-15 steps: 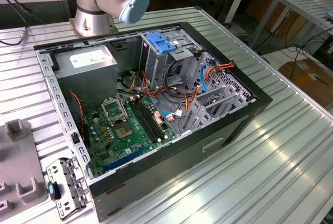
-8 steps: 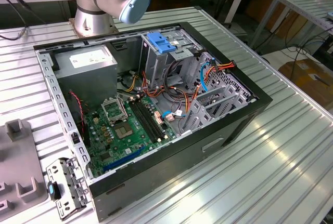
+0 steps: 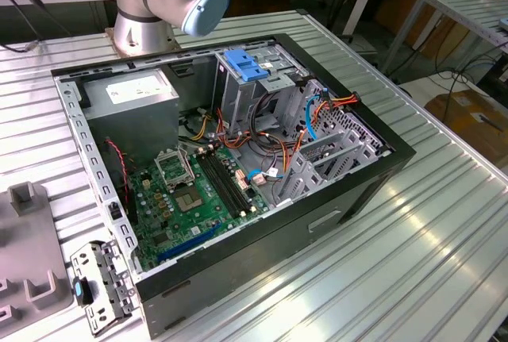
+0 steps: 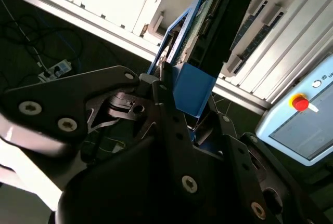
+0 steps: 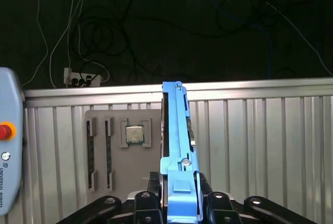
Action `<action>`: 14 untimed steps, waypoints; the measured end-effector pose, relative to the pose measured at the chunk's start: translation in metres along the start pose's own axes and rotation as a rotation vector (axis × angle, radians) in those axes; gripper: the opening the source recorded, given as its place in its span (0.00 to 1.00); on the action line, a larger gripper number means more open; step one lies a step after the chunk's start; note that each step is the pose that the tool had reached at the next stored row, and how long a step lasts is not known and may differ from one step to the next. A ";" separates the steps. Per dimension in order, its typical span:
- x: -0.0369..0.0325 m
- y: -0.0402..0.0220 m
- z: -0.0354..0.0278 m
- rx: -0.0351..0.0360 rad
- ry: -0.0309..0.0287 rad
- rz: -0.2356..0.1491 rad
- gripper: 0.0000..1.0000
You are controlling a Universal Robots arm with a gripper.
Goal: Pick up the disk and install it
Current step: 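Pick up the disk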
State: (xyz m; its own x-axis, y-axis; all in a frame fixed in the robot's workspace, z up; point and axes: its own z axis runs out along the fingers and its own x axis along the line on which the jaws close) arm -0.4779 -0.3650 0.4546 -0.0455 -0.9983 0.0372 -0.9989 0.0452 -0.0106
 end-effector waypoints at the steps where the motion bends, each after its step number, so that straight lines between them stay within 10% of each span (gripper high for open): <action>1: 0.0002 0.0000 -0.0040 0.0000 0.0000 0.000 0.37; 11: 0.0014 -0.0008 -0.0377 -0.0026 0.0002 0.000 0.37; 14: 0.0014 -0.0008 -0.0386 -0.0023 0.0000 0.000 0.37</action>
State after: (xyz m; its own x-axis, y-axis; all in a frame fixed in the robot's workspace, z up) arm -0.4775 -0.3650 0.4932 -0.0455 -0.9983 0.0373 -0.9989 0.0452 -0.0083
